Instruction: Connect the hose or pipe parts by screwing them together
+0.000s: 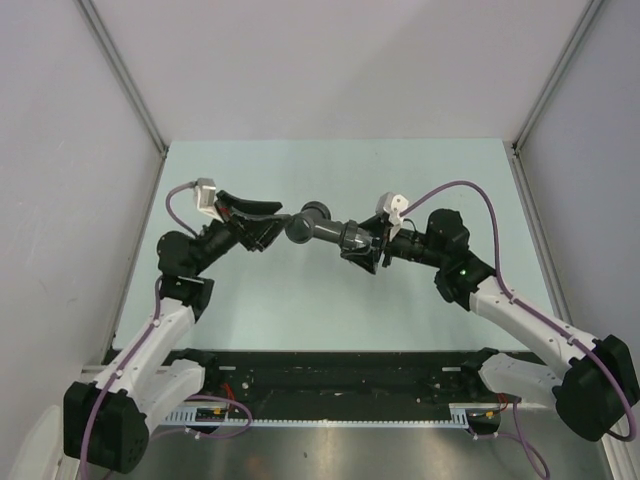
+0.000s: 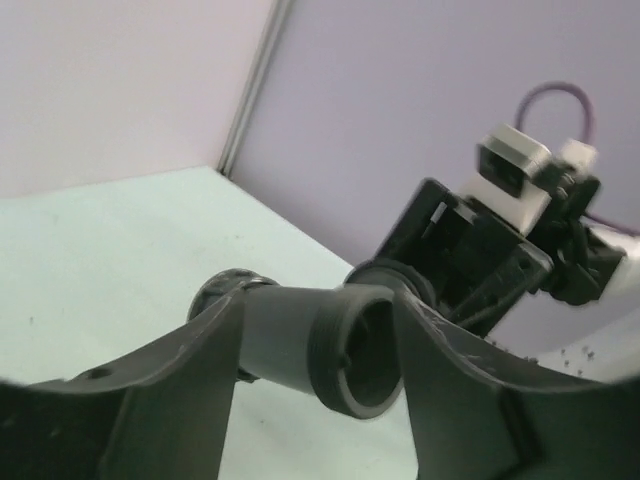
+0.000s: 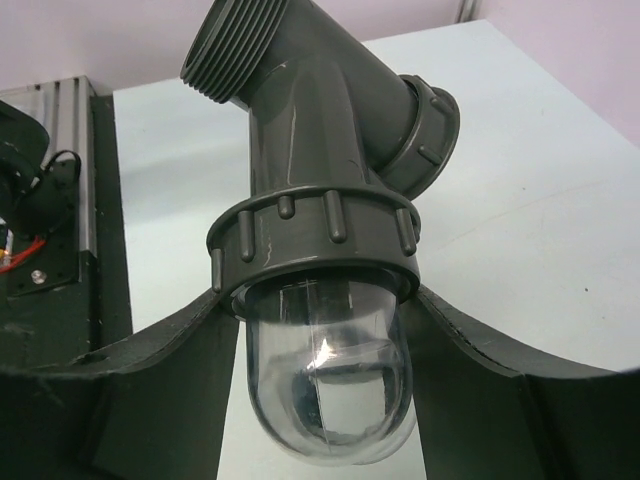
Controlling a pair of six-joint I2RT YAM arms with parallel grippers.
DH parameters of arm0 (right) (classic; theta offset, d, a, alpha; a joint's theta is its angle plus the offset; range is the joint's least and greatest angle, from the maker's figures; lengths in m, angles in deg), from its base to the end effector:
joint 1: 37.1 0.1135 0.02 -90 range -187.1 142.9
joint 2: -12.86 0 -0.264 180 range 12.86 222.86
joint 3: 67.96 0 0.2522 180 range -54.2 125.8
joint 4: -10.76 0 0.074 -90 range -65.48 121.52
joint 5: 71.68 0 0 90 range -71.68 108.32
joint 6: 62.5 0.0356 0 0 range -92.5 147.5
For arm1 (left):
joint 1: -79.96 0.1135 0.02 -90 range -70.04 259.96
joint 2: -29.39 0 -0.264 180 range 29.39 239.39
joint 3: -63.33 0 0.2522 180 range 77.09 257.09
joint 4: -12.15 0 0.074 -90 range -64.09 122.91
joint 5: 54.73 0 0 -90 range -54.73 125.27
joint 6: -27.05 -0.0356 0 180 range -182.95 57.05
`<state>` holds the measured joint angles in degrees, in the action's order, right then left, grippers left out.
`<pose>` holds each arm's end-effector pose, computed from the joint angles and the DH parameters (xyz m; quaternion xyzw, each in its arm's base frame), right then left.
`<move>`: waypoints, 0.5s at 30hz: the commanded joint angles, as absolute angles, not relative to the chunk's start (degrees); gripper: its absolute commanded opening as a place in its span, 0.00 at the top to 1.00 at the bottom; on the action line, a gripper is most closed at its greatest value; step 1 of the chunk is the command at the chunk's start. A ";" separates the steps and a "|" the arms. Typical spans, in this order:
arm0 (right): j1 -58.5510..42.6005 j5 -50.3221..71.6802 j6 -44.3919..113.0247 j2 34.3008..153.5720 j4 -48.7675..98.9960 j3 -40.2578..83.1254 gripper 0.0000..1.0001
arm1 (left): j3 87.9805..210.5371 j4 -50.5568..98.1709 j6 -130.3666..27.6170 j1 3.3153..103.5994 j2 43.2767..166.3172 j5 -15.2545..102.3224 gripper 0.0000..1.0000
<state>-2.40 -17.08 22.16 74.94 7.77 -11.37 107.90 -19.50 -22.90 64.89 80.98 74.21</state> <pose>0.1941 0.1595 0.3181 -0.4331 0.5746 0.3794 0.5816 0.1861 -0.0733 0.3319 0.1638 0.5578 -0.5267 0.6202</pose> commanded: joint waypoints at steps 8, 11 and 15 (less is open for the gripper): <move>11.23 5.63 -14.67 67.09 9.59 -12.63 1.00 | 126.66 23.54 -24.56 70.11 84.14 80.16 0.24; 14.57 8.47 -21.35 66.03 8.18 -12.98 1.00 | 127.97 24.06 -18.32 71.43 87.21 87.99 0.21; 18.26 11.81 -25.32 65.77 5.98 -12.98 1.00 | 126.75 23.98 -15.06 71.34 88.19 92.75 0.19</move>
